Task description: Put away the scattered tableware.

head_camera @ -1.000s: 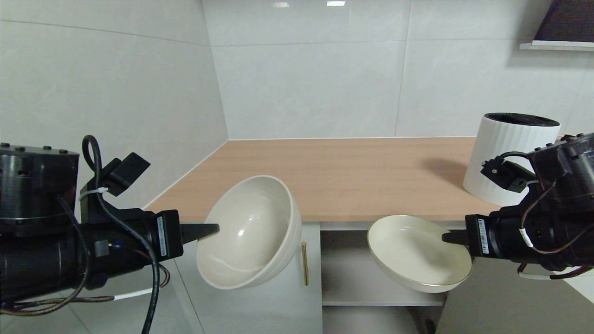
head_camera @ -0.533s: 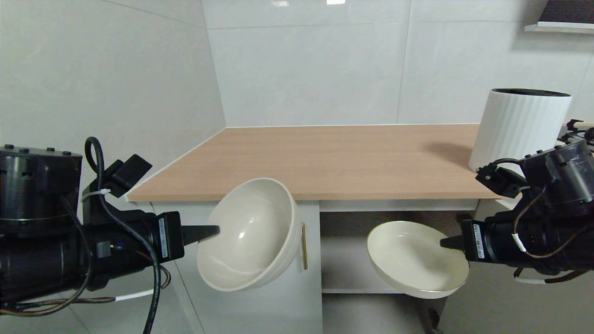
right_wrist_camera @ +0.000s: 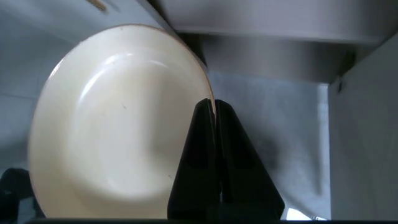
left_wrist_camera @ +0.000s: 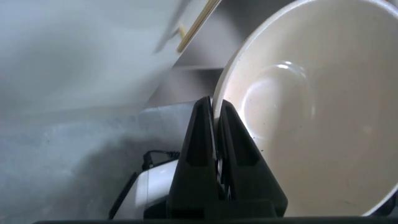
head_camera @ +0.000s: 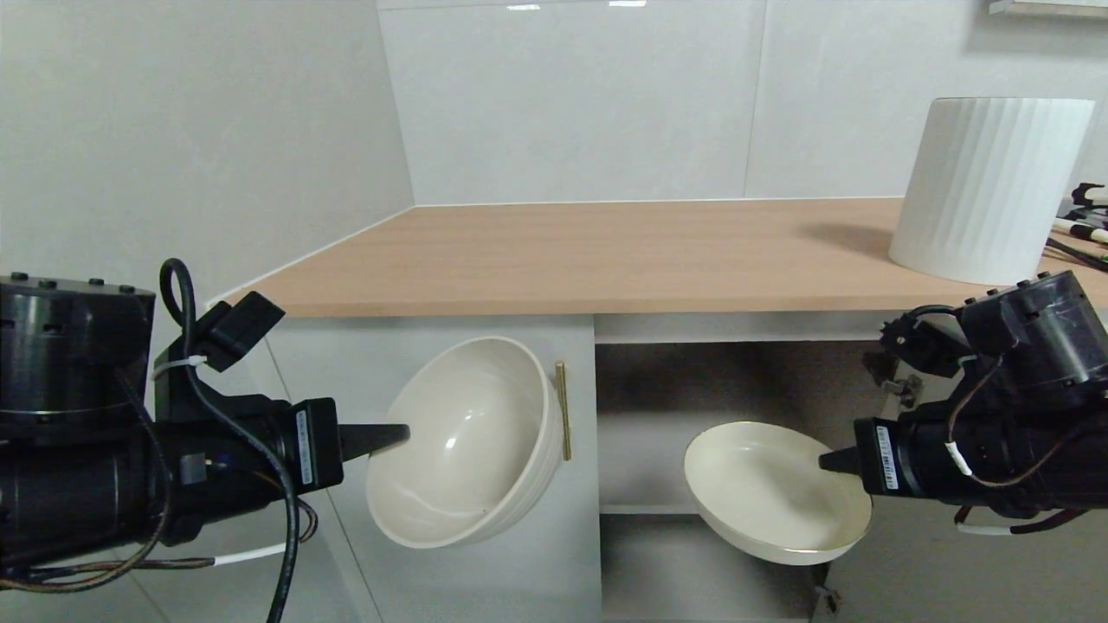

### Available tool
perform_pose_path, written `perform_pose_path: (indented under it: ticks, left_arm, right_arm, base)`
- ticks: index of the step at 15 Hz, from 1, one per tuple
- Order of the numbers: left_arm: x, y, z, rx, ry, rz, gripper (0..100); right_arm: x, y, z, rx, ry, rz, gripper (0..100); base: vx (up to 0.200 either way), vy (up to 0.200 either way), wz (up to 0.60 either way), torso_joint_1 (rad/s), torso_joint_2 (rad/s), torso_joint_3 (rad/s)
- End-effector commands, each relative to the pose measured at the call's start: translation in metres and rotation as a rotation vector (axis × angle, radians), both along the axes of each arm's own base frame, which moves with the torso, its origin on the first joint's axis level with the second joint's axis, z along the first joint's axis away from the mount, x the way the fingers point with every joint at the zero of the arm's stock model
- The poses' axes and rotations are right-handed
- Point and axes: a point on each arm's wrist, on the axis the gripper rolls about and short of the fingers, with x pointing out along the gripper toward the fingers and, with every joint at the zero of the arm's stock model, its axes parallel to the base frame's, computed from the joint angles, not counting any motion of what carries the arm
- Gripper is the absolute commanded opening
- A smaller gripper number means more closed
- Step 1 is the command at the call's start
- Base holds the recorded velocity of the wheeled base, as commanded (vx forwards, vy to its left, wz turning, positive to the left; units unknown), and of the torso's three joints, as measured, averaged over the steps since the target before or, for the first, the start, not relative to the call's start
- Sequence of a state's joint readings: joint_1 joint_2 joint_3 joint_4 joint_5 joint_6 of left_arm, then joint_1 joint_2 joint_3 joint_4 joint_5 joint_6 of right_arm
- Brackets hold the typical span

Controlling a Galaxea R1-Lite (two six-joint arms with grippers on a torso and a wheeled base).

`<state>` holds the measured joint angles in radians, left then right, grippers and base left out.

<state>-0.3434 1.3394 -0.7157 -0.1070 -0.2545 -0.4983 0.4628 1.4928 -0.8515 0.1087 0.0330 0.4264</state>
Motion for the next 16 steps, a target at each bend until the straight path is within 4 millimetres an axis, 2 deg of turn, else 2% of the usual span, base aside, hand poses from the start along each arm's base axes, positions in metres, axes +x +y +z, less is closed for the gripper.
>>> perform_pose_path:
  ticks: [1,6,8,11,13,14,15,16]
  left_arm:
    - [0.001,0.000,0.000,0.000,0.000,0.000,0]
    - [0.004,-0.004,-0.002,0.005,-0.002,-0.021,0]
    - [0.010,-0.007,-0.007,0.037,-0.006,-0.041,0]
    - [0.028,-0.015,-0.017,0.077,0.020,-0.066,0]
    - [0.035,-0.022,-0.028,0.092,0.057,-0.083,0]
    - [0.035,-0.022,-0.028,0.093,0.059,-0.082,0]
    - [0.037,-0.022,-0.030,0.094,0.060,-0.081,0]
    - [0.036,-0.022,-0.030,0.094,0.060,-0.082,0]
  right_arm:
    - [0.001,0.001,-0.001,-0.001,0.003,0.001,0]
    - [0.006,0.006,-0.007,-0.004,0.009,0.014,0]
    - [0.012,0.015,-0.021,-0.044,0.021,0.058,0]
    - [0.051,0.031,-0.070,-0.076,0.007,0.076,0]
    - [0.090,0.037,-0.118,-0.083,0.011,0.040,0]
    - [0.092,0.038,-0.119,-0.081,0.009,0.038,0]
    - [0.113,0.045,-0.136,-0.079,0.000,0.032,0]
    - [0.125,0.050,-0.142,-0.077,-0.007,0.031,0]
  base:
    - [0.000,0.000,0.00,-0.061,0.24,0.163]
    - [0.000,0.000,0.00,-0.012,0.06,0.039]
    - [0.000,0.000,0.00,0.000,0.00,0.000]
    - [0.000,0.000,0.00,0.000,0.00,0.000]
    - [0.000,0.000,0.00,0.000,0.00,0.000]
    - [0.000,0.000,0.00,0.000,0.00,0.000]
    - [0.000,0.000,0.00,0.000,0.00,0.000]
    - [0.000,0.000,0.00,0.000,0.00,0.000]
